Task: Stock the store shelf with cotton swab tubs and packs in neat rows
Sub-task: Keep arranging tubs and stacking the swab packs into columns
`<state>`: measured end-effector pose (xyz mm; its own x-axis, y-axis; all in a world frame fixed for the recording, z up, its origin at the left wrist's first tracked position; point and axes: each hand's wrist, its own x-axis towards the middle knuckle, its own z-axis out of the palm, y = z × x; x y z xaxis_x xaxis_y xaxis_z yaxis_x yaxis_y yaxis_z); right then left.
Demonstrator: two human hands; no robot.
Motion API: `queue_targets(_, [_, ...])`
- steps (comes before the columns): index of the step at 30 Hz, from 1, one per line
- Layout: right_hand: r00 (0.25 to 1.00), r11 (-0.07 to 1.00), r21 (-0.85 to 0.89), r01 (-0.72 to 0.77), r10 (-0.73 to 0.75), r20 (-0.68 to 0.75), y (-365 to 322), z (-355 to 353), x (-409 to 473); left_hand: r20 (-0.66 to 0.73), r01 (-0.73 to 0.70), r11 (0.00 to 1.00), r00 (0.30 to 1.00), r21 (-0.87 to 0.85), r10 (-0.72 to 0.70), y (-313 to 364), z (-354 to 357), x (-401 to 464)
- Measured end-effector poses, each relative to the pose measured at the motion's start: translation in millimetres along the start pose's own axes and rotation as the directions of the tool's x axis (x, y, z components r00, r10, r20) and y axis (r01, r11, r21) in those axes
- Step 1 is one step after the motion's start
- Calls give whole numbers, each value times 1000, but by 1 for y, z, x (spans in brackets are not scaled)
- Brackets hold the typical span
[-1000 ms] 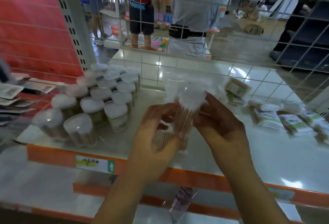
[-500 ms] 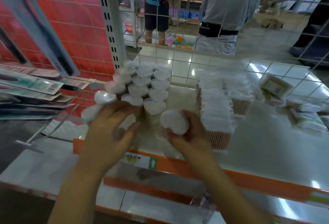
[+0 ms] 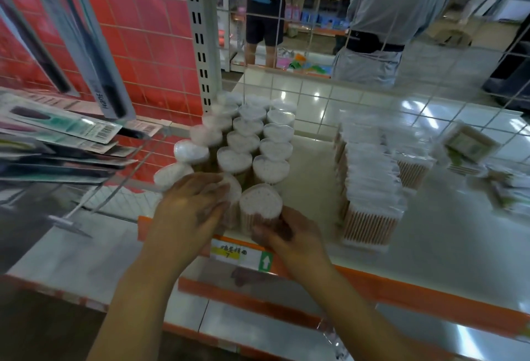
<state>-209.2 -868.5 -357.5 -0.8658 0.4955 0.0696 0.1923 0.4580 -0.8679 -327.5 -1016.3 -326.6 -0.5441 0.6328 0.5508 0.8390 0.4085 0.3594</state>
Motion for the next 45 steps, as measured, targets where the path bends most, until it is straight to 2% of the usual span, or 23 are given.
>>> queue_targets(13, [997, 995, 85, -59, 63, -36, 3, 6, 4, -12, 31, 998, 999, -61, -31, 1, 2, -3])
queue_targets(30, [998, 999, -10, -34, 34, 48, 1, 2, 4, 77, 87, 996, 993, -8, -86, 9, -6, -1])
queue_targets(35, [999, 994, 100, -36, 35, 12, -14, -19, -6, 33, 32, 999, 999, 41, -34, 27, -13, 3])
queue_targets(40, [992, 992, 6, 126, -126, 25, -22, -43, -25, 30, -54, 998, 998, 31, 53, 57, -2, 10])
queue_targets(45, [986, 986, -16, 166, -167, -19, -11, -68, -39, 44, -130, 991, 990, -9, 131, 100, 14, 18])
